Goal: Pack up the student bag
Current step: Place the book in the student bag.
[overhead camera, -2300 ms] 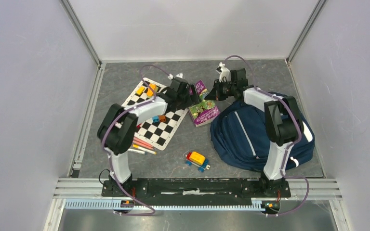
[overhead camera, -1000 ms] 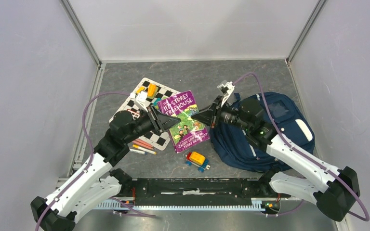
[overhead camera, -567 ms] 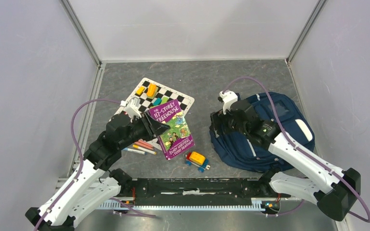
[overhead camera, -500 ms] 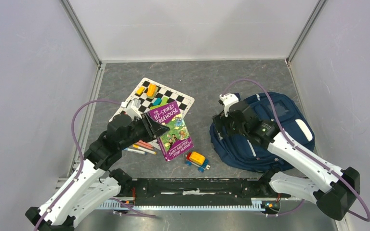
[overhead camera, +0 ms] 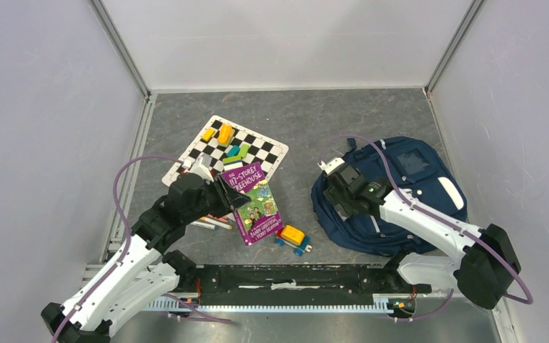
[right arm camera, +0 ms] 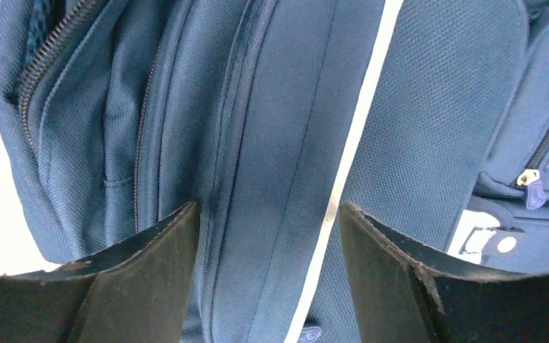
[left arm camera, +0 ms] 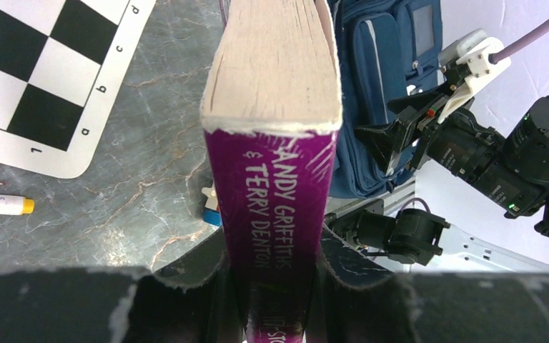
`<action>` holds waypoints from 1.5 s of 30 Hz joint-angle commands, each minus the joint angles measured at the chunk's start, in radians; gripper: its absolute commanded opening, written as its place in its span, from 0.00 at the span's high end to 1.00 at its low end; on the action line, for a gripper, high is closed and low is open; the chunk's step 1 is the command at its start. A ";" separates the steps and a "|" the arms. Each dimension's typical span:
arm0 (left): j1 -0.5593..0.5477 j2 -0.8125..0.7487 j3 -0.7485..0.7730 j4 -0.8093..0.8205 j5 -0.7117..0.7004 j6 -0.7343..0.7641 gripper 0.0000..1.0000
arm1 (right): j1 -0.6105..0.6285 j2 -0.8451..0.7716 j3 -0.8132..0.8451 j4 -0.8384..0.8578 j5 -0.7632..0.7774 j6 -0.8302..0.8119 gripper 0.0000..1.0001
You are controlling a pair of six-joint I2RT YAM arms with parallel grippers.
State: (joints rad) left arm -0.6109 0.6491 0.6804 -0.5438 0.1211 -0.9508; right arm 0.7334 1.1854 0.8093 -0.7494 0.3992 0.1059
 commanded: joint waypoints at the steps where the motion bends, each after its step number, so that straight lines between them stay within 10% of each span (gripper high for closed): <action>1: 0.002 -0.018 -0.005 0.099 -0.021 -0.057 0.98 | 0.006 0.010 -0.035 0.062 -0.047 -0.038 0.23; 4: 0.001 -0.024 -0.007 0.091 -0.030 -0.060 0.98 | 0.006 0.028 -0.067 0.081 -0.001 -0.027 0.30; 7: 0.002 -0.015 -0.014 0.165 0.034 -0.011 0.98 | 0.006 0.040 -0.059 0.066 0.085 0.024 0.72; 11: 0.002 0.086 0.027 0.174 0.122 0.026 0.98 | 0.005 -0.001 0.033 0.046 0.115 0.047 1.00; 26: -0.131 0.338 0.102 0.480 0.163 -0.096 0.98 | -0.004 -0.094 0.418 -0.008 0.178 0.017 1.00; 45: -0.277 0.876 0.368 0.819 0.093 -0.175 0.98 | -0.006 -0.164 0.370 0.109 0.060 0.085 1.00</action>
State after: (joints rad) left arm -0.8543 1.4620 0.9058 0.0856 0.2230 -1.0733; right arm 0.7235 1.0664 1.1633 -0.8314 0.4877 0.1703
